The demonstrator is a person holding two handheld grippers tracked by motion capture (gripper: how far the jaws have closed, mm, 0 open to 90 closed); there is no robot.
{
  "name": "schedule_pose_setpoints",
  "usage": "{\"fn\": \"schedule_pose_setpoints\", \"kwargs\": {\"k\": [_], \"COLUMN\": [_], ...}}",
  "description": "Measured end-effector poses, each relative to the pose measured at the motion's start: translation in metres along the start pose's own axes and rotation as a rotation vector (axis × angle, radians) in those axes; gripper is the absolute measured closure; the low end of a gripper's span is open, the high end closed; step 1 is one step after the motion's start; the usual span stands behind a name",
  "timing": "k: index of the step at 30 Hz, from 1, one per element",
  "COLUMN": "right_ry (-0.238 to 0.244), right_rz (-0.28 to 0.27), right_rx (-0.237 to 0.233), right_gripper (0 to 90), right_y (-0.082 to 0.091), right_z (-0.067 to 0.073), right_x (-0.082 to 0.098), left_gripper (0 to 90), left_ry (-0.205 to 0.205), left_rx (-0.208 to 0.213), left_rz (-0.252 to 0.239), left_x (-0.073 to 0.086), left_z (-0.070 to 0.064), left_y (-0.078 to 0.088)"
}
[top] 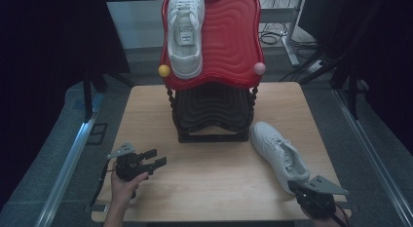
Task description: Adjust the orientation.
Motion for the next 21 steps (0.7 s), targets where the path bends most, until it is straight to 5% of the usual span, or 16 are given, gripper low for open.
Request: {"fn": "schedule_pose_setpoints", "kwargs": {"k": [7,19,21], "right_ry": [0.002,-0.016,-0.012], "right_rz": [-0.012,-0.114,-0.127], "right_rx": [0.003,-0.083,-0.089], "right_gripper": [88.9,88.7,83.3], "right_y": [0.002,0.009,0.01], "right_z": [-0.003,-0.001,-0.003], "right_x": [0.0,-0.014,-0.019], "left_gripper": [34.7,35.4,35.5], "left_ry": [0.008,0.005,0.008], "left_rx": [-0.003,-0.014,-0.009], "left_rz": [-0.001,-0.022,-0.02], "left_x": [0.001,-0.001,-0.001], "left_z": [0.001,0.002,0.001], "left_y": [0.0,0.004,0.004]}}
Point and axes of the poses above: each handheld gripper's, and its own axes: y roughly backward along the jaws, x roughly out of its underside, z roughly to its left, the point moved 5 cm from there along -y, roughly forward along the jaws, and after that the axes turned 3 degrees about -x, right-handed, at the moved point
